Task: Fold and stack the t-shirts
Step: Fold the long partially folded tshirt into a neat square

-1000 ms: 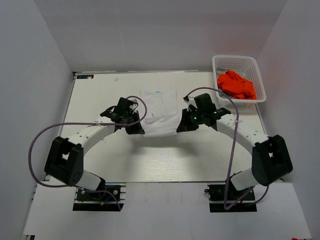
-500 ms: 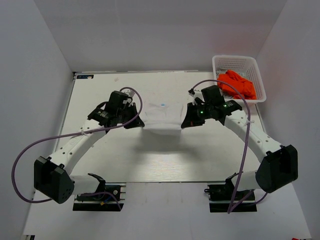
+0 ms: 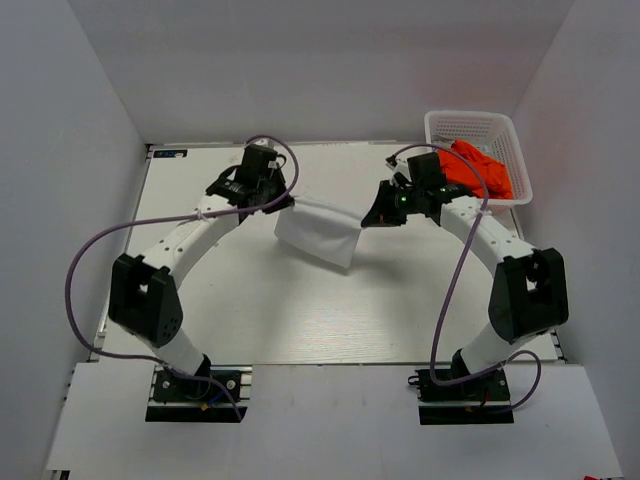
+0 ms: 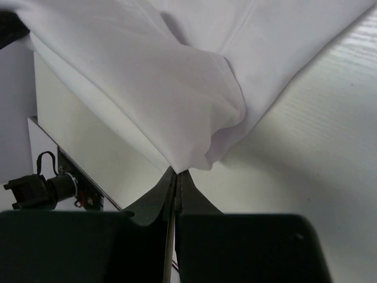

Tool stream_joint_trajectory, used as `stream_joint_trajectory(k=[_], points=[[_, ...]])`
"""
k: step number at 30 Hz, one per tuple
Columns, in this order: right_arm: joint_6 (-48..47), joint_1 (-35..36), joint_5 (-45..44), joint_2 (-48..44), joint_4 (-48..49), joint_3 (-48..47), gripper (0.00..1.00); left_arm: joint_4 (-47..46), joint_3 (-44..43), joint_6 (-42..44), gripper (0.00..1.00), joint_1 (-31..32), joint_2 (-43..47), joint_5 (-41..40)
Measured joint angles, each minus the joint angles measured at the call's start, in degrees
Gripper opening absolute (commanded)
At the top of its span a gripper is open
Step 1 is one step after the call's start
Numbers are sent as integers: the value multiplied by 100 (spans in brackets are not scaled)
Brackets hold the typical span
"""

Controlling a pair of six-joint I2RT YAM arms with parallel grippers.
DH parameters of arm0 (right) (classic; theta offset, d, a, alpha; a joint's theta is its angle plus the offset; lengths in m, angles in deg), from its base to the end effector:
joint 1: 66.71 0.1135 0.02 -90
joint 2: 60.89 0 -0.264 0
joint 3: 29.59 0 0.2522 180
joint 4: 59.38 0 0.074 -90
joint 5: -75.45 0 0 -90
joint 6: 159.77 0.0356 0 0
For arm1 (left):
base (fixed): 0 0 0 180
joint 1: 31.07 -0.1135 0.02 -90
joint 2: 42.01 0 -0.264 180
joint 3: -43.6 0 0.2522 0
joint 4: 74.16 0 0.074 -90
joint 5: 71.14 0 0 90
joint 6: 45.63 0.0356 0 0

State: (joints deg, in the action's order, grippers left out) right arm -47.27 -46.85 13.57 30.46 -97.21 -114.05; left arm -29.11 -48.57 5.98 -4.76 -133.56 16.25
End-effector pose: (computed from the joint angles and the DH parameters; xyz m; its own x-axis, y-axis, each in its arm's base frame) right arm 0.3249 0.1352 0.2730 -0.8466 0.0531 -0.5296 -0.3146 0.7527 0.5783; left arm 0.3212 -0.1570 0.3034 -0.7487 -0.3219 -0.5795 -0.0655 0.9059 -0.4185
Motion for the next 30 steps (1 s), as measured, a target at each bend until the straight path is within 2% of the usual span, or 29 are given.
stream_joint_trajectory(k=[8,16,17,18,19,20,21,22,23,27,30], points=[[79,-361,251,859,216,-546,0,-42,-1316,46,0,-111,-1506,-142],[-26,-616,291,2146,361,-1482,0,-197,-2308,111,0,-203,-2837,-195],[-59,-634,286,2330,409,-1609,6,-205,-2426,109,1,-223,-2997,-208],[-83,-643,273,2492,466,-1720,11,-232,-2520,107,11,-240,-3139,-225],[-111,-651,254,2638,503,-1812,34,-240,-2588,125,27,-260,-3261,-232],[-131,-658,245,2776,507,-1906,56,-251,-2653,122,49,-280,-3379,-234],[-175,-664,214,2903,555,-1980,89,-251,-2699,160,75,-295,-3462,-243],[-229,-673,184,3001,621,-2035,90,-251,-2765,149,91,-321,-3547,-267],[-271,-678,151,3040,684,-2044,90,-264,-2817,149,100,-341,-3604,-269],[-369,-675,66,2968,861,-2044,90,-313,-2905,109,100,-411,-3613,-273],[-391,-664,63,2553,1075,-1703,90,-555,-2605,140,100,-433,-3322,-223]])
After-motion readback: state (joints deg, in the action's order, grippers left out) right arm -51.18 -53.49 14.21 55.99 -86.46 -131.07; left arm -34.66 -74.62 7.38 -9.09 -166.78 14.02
